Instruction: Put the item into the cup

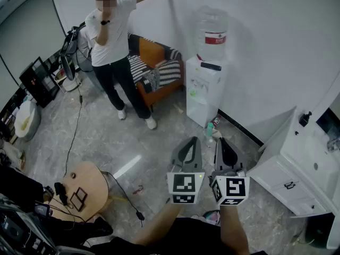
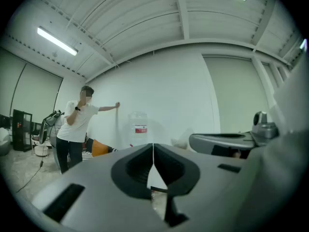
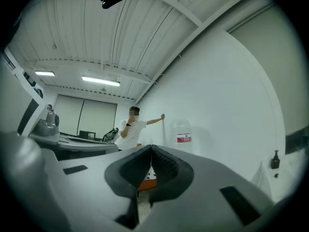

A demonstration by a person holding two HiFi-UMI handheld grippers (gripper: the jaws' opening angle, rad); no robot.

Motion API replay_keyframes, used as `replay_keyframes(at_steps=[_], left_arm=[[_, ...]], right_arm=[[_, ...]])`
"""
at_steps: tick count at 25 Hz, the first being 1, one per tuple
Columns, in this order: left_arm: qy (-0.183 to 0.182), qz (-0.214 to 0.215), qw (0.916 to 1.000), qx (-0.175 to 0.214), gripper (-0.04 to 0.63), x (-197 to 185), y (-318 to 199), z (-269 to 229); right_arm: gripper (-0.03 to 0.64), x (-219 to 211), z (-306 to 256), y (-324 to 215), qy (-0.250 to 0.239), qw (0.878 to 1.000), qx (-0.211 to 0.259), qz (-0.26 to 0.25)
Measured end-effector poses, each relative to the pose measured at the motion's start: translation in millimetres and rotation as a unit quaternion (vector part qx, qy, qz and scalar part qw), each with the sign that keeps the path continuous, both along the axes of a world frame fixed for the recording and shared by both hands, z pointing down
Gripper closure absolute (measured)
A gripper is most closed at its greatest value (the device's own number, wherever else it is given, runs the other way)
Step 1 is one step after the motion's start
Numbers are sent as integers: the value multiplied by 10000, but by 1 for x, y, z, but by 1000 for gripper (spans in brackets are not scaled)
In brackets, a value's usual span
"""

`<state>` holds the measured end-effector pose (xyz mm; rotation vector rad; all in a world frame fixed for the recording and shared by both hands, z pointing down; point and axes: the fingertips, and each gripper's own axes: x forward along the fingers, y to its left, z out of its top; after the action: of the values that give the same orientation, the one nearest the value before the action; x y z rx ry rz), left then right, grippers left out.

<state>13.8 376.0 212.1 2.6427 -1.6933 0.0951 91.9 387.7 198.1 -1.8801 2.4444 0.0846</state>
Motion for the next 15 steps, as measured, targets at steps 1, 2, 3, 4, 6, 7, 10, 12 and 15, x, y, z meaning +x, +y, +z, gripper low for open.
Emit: replay_keyframes(at_steps=[1, 2, 3, 4, 6, 7, 10, 12, 15], left_arm=[[-1, 8, 10000, 7, 581, 1, 1, 0], [-2, 14, 10000, 13, 581, 1, 1, -1], [-4, 15, 10000, 20, 581, 1, 2, -1], [-7, 11, 10000, 27, 581, 2, 2, -1], [-11, -7, 10000, 29, 581, 2, 3, -1], [-11, -21, 10000, 25, 581, 2, 4, -1], [-8, -62, 10000, 20, 581, 3, 4, 0], [-19, -78, 10000, 22, 581, 6, 4, 0], [-27, -100, 9999, 20, 581, 10, 6, 0]], right_arm=[[606, 0, 0, 1, 7, 10000, 5, 2], [606, 1, 0, 1, 7, 10000, 11, 1], [606, 1, -1, 2, -7, 10000, 21, -6], [606, 1, -2, 2, -42, 10000, 36, -19], [606, 3, -3, 4, -156, 9998, 81, -59], [606, 4, -4, 4, -195, 9997, 97, -77], [606, 7, -3, 5, -210, 9997, 107, -109], [606, 9, -3, 6, -204, 9996, 103, -134], [606, 13, -4, 6, -195, 9996, 98, -174]])
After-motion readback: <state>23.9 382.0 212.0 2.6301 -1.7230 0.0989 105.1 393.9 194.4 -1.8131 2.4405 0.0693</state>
